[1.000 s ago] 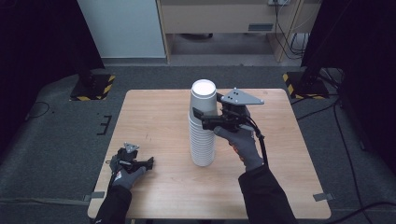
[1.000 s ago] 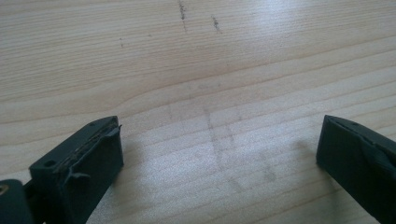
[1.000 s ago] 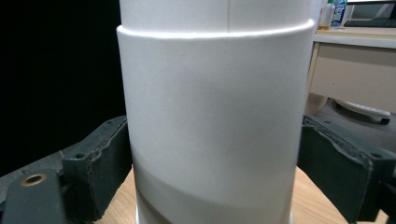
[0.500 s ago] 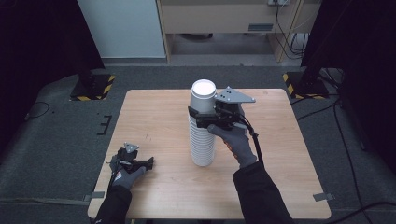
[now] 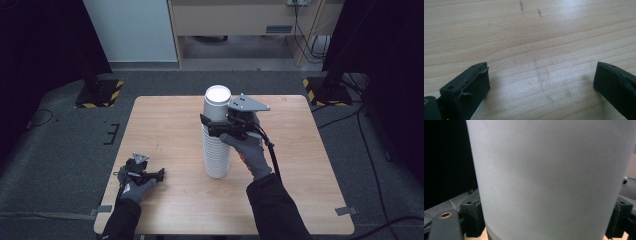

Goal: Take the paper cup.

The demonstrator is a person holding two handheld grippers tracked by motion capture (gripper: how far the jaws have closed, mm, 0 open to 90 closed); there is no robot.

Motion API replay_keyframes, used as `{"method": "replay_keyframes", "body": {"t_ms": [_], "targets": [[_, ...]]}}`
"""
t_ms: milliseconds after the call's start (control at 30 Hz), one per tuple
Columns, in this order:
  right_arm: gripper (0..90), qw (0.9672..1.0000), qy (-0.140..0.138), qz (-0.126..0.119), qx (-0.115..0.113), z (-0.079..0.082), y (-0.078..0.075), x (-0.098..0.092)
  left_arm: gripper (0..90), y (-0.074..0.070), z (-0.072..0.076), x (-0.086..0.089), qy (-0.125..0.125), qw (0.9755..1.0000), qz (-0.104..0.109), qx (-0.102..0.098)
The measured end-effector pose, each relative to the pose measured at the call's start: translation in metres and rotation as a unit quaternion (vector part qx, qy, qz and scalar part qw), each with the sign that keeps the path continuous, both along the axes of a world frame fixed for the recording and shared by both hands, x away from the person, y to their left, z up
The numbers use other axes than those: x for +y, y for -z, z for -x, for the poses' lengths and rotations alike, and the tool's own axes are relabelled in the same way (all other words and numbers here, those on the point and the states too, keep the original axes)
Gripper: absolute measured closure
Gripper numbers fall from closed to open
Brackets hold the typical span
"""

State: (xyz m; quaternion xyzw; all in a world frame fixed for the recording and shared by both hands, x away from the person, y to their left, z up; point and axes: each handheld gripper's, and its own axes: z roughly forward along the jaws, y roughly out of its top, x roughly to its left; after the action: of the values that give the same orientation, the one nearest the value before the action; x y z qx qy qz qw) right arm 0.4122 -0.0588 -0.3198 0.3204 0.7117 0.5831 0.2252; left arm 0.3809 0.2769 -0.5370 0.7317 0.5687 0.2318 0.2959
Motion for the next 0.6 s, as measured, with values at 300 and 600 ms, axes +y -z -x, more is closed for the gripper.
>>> {"method": "replay_keyframes", "body": {"t_ms": [300, 600], "targets": [[15.2, 0.9997, -0.006, -0.02, -0.009, 0.003, -0.012, -0.004, 0.0, 0.0, 0.0, 0.0, 0.0, 1.0, 0.0, 0.0], [15.2, 0.9996, -0.01, -0.023, -0.011, 0.002, -0.02, -0.005, 0.0, 0.0, 0.0, 0.0, -0.001, 1.0, 0.001, -0.001]]}}
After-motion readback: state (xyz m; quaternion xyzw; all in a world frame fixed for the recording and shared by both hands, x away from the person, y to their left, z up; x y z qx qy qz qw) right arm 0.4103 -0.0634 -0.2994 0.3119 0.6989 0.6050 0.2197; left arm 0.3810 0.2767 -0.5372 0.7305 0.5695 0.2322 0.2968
